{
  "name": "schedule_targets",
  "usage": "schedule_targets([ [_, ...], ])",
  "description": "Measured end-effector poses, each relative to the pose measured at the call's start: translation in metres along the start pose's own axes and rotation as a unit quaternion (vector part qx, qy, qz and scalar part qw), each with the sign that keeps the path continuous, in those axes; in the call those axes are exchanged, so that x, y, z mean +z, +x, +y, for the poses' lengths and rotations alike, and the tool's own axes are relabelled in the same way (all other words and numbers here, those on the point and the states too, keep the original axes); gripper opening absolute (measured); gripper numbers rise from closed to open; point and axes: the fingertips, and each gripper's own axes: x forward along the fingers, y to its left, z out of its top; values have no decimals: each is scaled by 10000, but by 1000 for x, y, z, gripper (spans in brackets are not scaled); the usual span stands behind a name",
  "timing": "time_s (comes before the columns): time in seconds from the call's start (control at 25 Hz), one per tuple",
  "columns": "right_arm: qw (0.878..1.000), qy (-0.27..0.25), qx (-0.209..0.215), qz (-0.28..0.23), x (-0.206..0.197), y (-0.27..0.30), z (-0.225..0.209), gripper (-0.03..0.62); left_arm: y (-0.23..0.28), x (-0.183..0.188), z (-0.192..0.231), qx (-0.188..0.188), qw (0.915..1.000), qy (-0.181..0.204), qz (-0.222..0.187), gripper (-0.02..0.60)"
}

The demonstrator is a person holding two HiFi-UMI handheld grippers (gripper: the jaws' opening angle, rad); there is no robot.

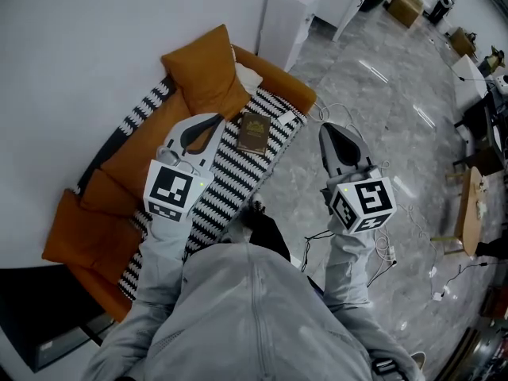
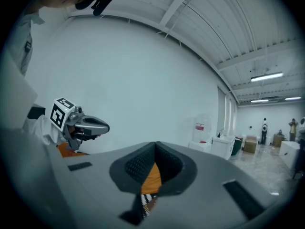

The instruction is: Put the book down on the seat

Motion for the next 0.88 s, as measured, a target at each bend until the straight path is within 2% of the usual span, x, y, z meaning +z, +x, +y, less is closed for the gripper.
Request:
schedule_targets([
  [0.36, 9999, -55, 154, -16, 2, 9, 8, 28, -1, -6, 7, 67, 9999, -139, 70, 28],
  [0.88, 9997, -24, 252, 62, -2, 28, 16, 28, 3, -17, 16, 44, 9998, -107, 175, 28],
])
